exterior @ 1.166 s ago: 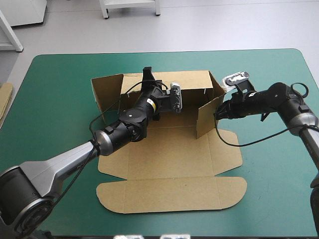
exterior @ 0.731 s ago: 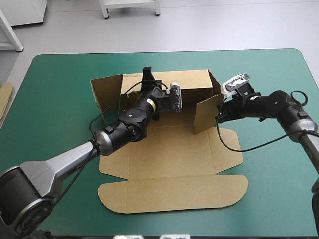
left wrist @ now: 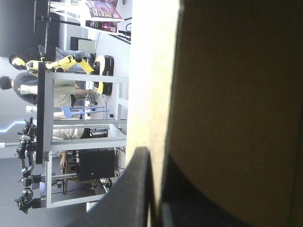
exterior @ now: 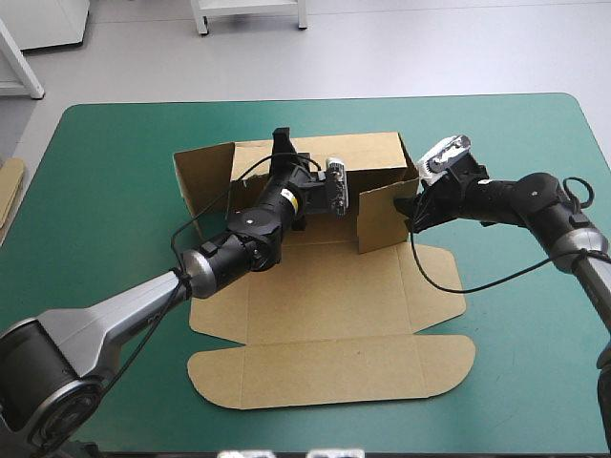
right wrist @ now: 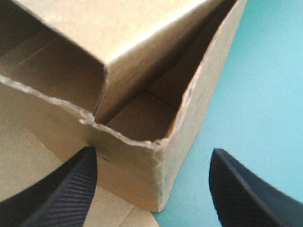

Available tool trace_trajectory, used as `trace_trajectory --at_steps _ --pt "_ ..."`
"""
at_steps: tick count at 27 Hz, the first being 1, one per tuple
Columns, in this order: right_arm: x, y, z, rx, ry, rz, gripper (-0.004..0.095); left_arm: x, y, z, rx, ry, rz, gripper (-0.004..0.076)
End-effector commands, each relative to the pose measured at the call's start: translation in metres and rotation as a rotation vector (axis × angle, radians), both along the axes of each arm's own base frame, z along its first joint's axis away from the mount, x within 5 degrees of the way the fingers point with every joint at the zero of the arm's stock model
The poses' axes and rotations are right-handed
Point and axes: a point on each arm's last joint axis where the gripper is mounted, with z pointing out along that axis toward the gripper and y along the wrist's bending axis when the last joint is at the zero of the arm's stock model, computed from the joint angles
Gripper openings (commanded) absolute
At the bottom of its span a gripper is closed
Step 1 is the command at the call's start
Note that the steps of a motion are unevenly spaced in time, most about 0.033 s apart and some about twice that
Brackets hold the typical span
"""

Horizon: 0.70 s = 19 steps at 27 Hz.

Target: Fold the box

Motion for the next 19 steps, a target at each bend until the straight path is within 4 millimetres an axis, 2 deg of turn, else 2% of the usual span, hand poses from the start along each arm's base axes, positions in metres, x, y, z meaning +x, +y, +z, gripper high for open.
trace_trajectory --at_steps 1,3,5,14,19 --pt "-0.003 0.004 0.025 0.046 -0.091 -0.025 0.0634 -0.005 0.004 0.018 -0.090 -0.003 0.019 -0.0009" --pt "-0.003 0.016 0.027 0.045 -0.116 -0.039 0.0634 -0.005 0.004 0.018 -0.091 -0.003 0.016 -0.0009" --pt "-0.003 0.020 0.027 0.061 -0.108 -0.069 0.0634 -0.005 0.004 0.018 -0.091 -0.003 0.016 -0.0009" --pt "-0.007 0.024 0.028 0.127 -0.019 -0.057 0.0634 -0.005 0.004 0.018 -0.087 -0.004 0.024 -0.0008" --pt "-0.007 0.025 0.032 0.124 -0.031 -0.044 0.0634 -0.005 0.004 0.018 -0.087 -0.004 0.024 -0.0009"
